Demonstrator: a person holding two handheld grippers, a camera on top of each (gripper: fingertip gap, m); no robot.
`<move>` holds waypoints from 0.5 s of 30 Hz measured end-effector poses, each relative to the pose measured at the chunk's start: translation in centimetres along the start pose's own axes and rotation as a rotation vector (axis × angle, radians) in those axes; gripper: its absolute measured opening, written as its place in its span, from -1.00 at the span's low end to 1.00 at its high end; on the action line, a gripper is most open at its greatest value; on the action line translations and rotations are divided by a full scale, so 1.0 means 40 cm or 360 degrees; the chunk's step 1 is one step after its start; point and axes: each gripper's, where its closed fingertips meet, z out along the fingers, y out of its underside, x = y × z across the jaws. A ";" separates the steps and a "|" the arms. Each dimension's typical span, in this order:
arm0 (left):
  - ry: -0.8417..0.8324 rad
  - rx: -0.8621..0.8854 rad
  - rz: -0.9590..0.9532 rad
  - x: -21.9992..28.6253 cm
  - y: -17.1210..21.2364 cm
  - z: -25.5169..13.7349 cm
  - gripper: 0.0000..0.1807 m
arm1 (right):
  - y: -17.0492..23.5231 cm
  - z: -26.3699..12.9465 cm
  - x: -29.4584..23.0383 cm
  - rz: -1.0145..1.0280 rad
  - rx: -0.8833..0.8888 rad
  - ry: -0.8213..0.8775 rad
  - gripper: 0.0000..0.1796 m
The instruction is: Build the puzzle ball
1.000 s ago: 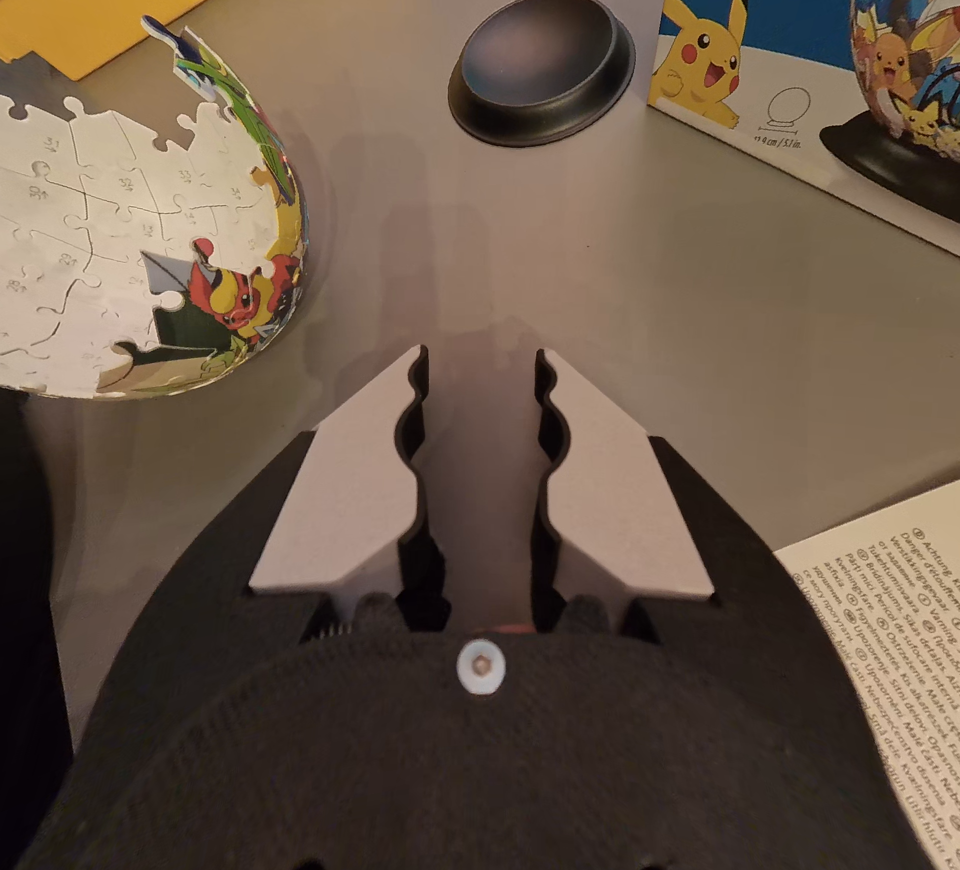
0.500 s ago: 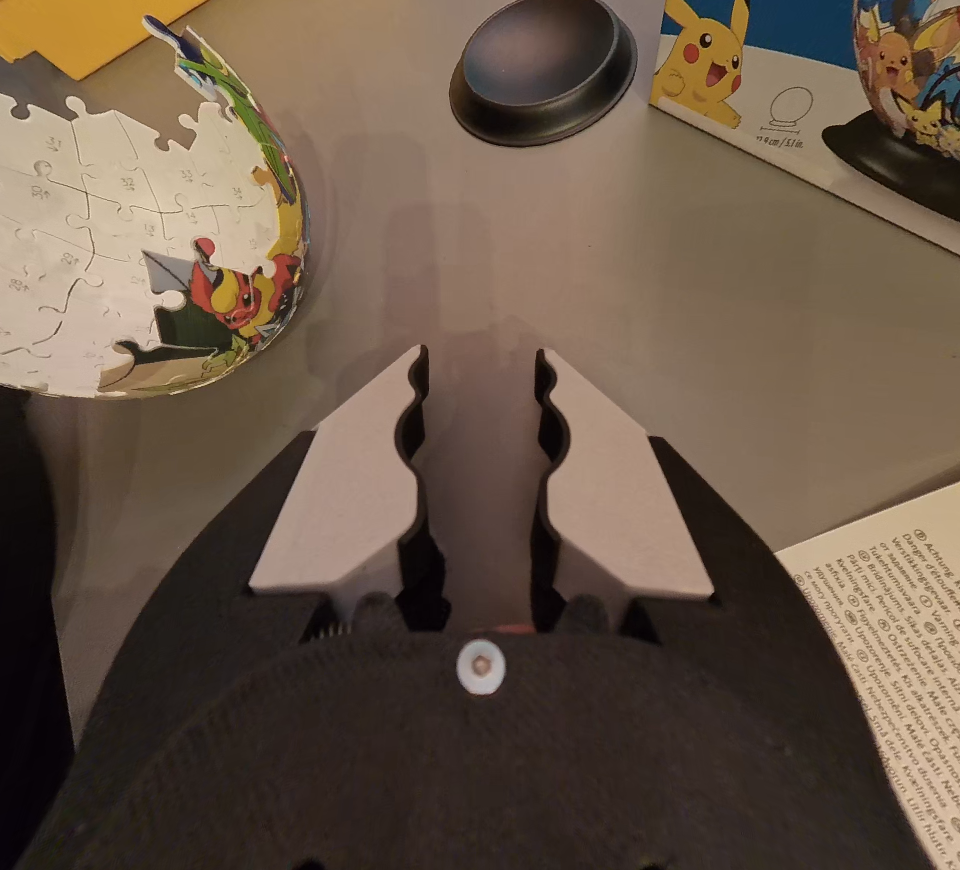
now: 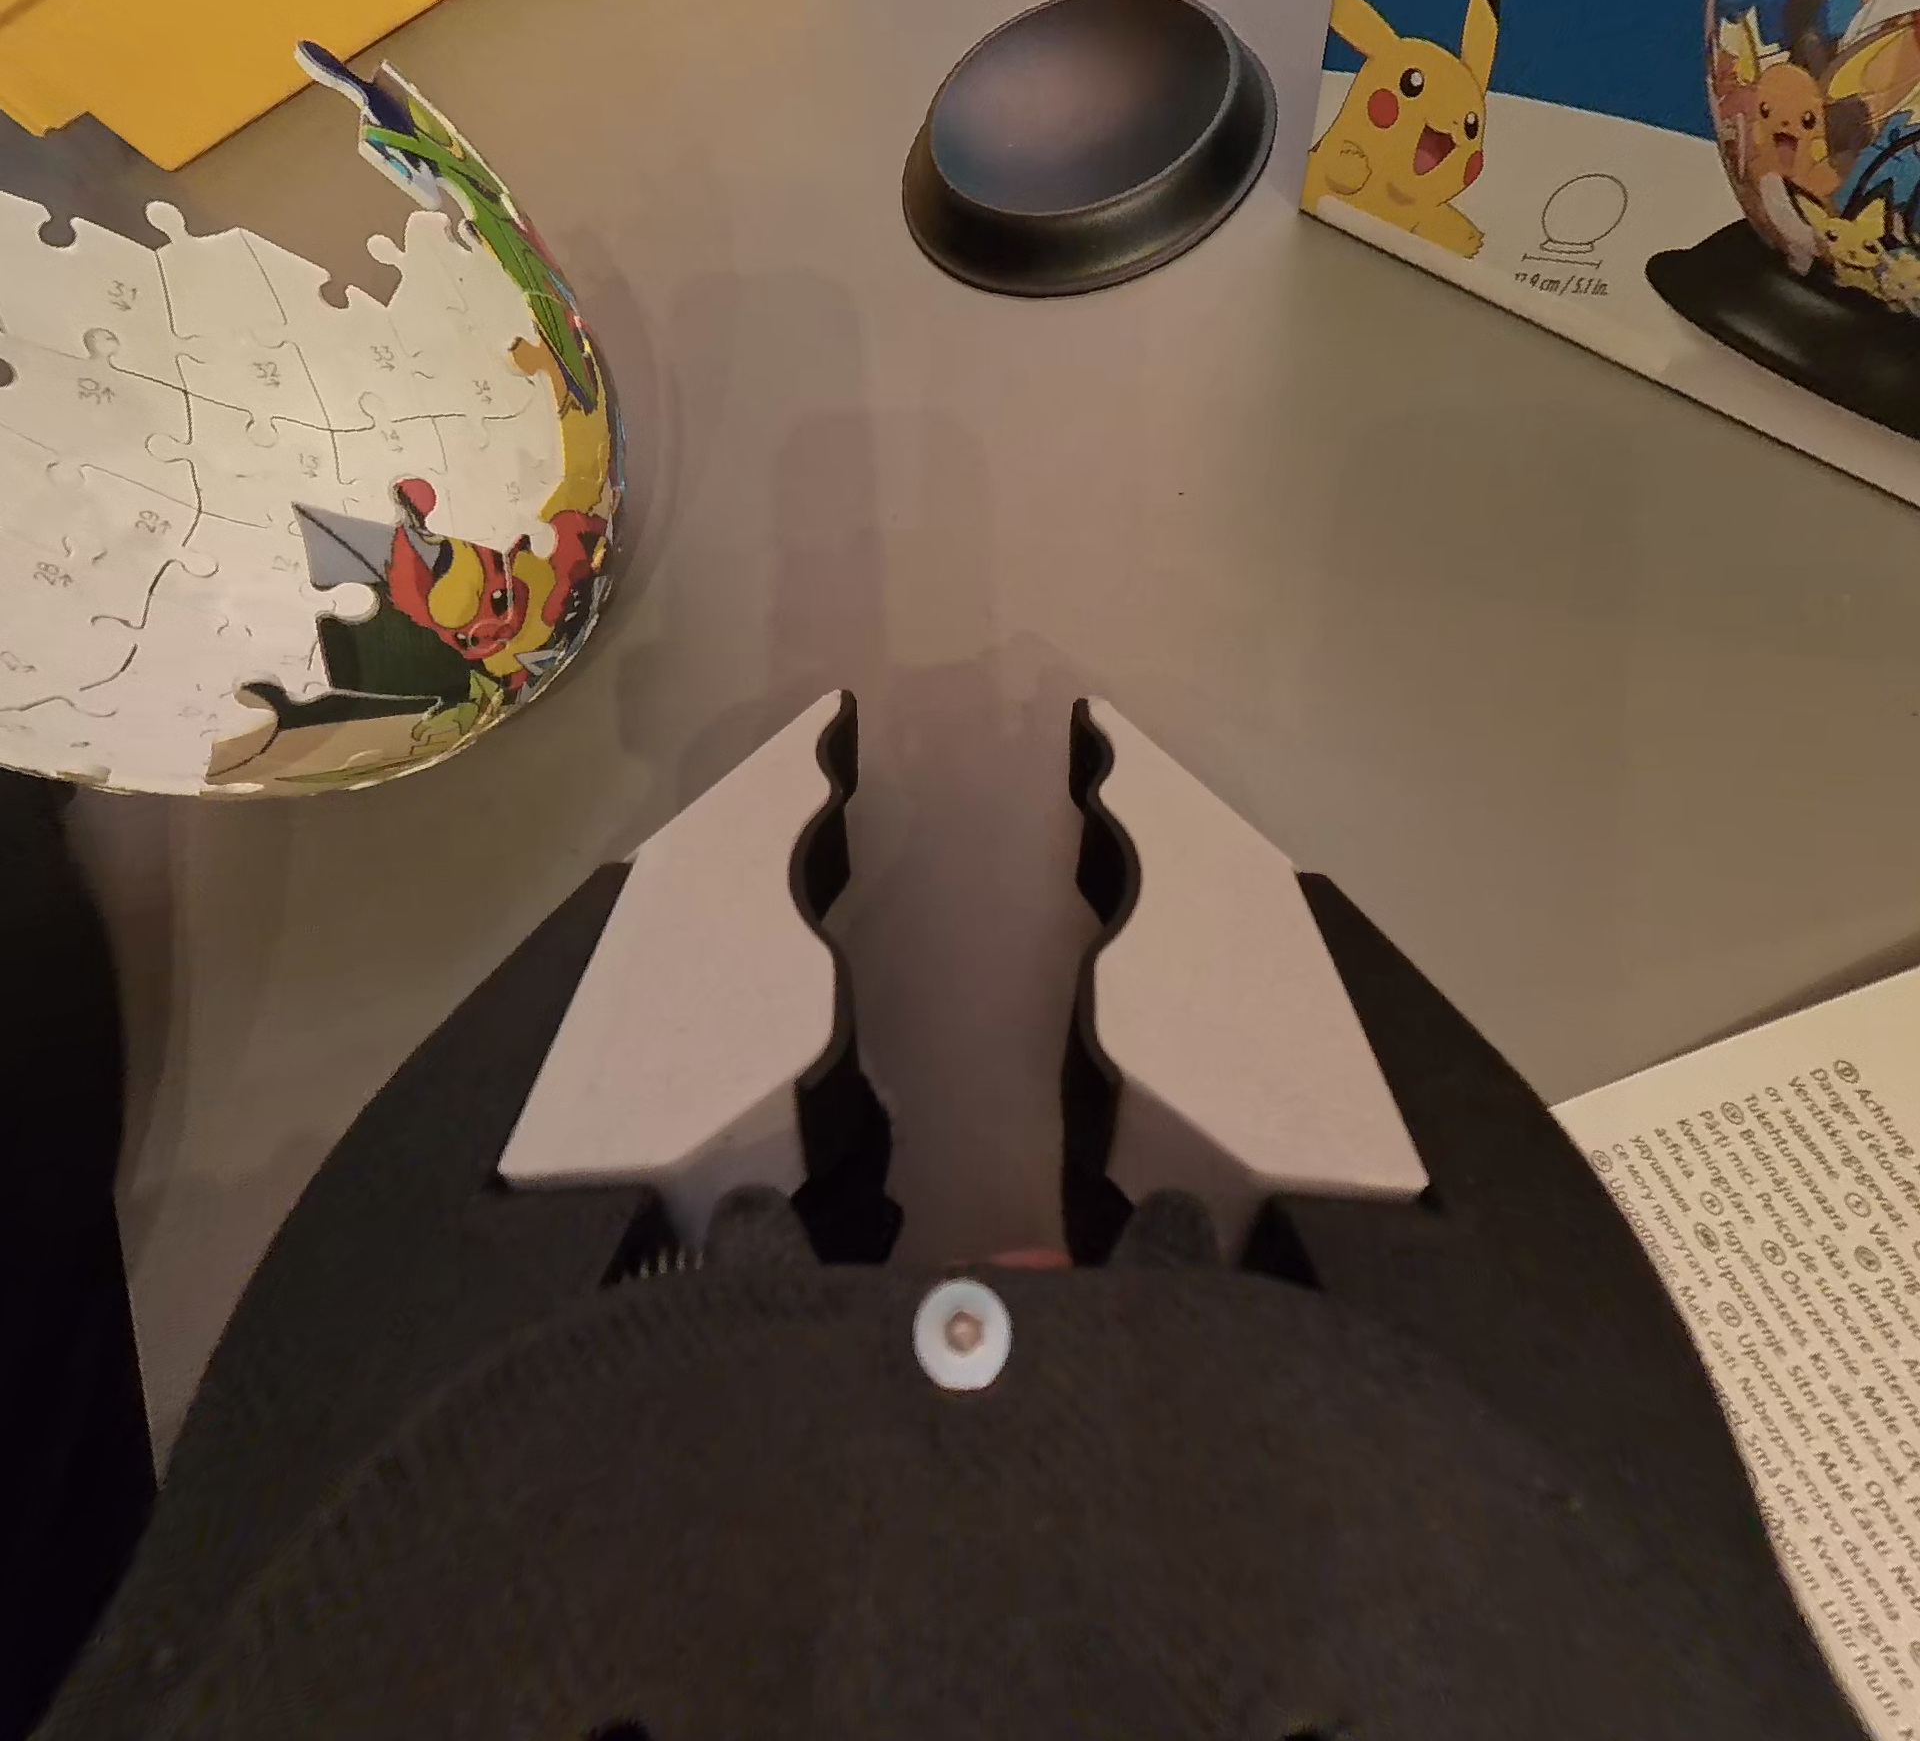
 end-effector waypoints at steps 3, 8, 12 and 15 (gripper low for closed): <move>-0.0008 0.0049 0.0129 0.009 -0.010 0.000 -0.74 | 0.000 0.000 -0.001 -0.0005 -0.0002 0.0002 -0.56; -0.0057 0.0054 0.0258 0.017 -0.033 0.015 -0.65 | -0.006 -0.005 0.003 0.0017 0.0035 0.0004 -0.57; -0.0069 0.0007 0.0301 0.015 -0.037 0.036 -0.63 | -0.011 -0.009 0.014 0.0077 0.0061 0.0009 -0.58; -0.0068 -0.0017 0.0278 0.007 -0.027 0.046 -0.77 | -0.007 -0.005 0.015 0.0066 0.0038 0.0027 -0.59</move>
